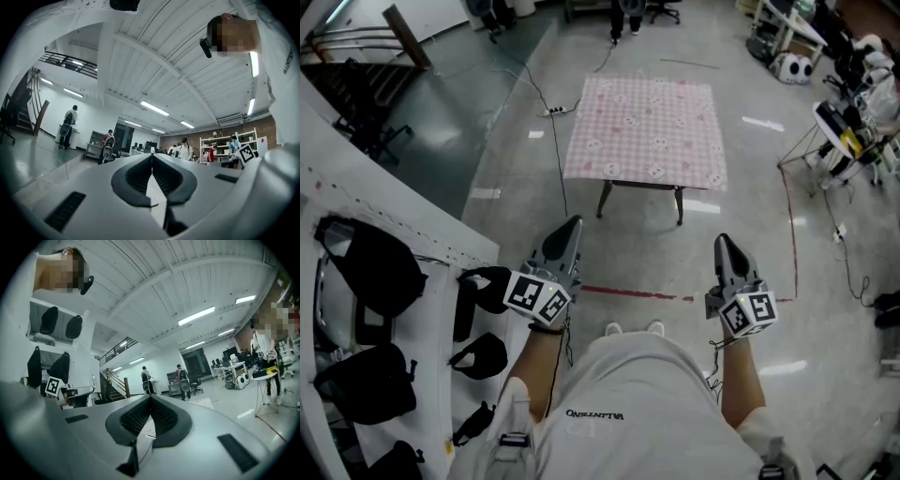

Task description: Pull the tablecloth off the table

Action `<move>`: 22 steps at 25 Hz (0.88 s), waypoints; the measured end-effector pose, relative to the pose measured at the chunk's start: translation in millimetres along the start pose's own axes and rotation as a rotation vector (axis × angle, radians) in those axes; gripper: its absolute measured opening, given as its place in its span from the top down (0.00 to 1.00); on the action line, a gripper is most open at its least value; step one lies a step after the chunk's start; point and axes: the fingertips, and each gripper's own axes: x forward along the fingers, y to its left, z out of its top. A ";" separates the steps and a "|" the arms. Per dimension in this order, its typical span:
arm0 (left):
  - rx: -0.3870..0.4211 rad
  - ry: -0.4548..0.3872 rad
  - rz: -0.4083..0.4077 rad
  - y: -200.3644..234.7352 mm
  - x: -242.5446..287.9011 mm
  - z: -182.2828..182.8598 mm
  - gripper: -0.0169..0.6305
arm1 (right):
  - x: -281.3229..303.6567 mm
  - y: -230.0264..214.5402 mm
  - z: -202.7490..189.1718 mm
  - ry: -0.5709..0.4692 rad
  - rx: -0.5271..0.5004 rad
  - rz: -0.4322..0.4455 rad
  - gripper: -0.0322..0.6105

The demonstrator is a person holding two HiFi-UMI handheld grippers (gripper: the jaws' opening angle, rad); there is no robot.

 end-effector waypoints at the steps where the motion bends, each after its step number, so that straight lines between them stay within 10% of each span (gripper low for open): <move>1: -0.001 0.001 -0.005 -0.6 0.4 -0.7 0.97 | 0.3 0.5 -0.5 -0.001 0.000 -0.001 0.93; 22: -0.101 0.022 -0.092 26.1 -11.1 -20.0 0.76 | 33.6 28.8 -33.6 0.056 0.070 -0.010 0.78</move>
